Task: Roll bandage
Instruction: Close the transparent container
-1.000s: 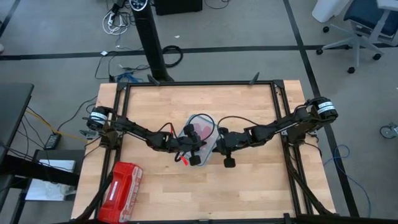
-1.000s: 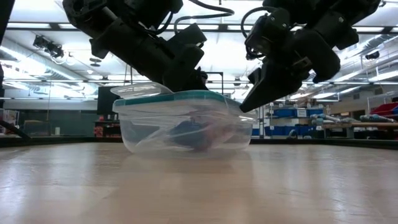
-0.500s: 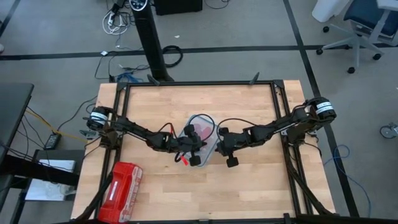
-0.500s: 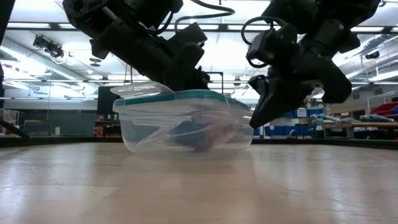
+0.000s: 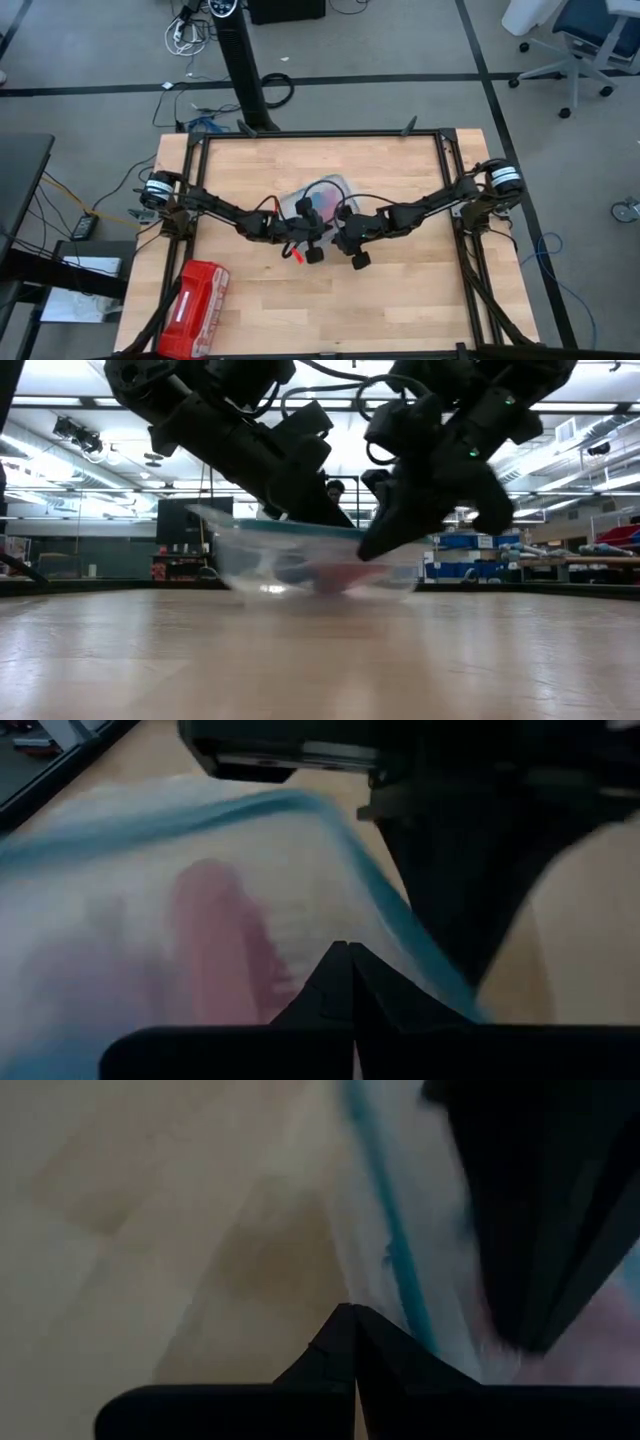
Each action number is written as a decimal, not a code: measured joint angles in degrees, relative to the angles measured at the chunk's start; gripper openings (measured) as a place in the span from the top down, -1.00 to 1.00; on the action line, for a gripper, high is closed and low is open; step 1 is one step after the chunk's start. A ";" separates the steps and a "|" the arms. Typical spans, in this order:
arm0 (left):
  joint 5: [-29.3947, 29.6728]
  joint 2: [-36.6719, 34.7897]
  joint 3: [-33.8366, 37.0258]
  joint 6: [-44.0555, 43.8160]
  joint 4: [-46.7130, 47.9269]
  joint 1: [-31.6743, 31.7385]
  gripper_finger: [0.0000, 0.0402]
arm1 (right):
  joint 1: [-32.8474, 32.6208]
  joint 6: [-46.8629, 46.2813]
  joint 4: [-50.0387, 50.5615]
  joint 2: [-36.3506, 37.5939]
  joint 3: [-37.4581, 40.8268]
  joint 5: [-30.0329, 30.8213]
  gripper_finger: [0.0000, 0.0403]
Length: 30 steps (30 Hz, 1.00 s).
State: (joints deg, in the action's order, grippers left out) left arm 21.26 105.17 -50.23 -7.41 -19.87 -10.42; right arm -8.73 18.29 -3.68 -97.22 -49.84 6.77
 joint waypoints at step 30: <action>-1.57 -4.56 -1.91 3.97 5.01 -0.38 1.00 | -5.42 -8.54 17.69 1.41 -9.25 7.91 1.00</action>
State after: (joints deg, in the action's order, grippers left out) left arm 19.68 100.61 -52.14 -3.44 -14.86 -10.80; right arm -14.15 9.75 14.01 -95.81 -59.09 14.68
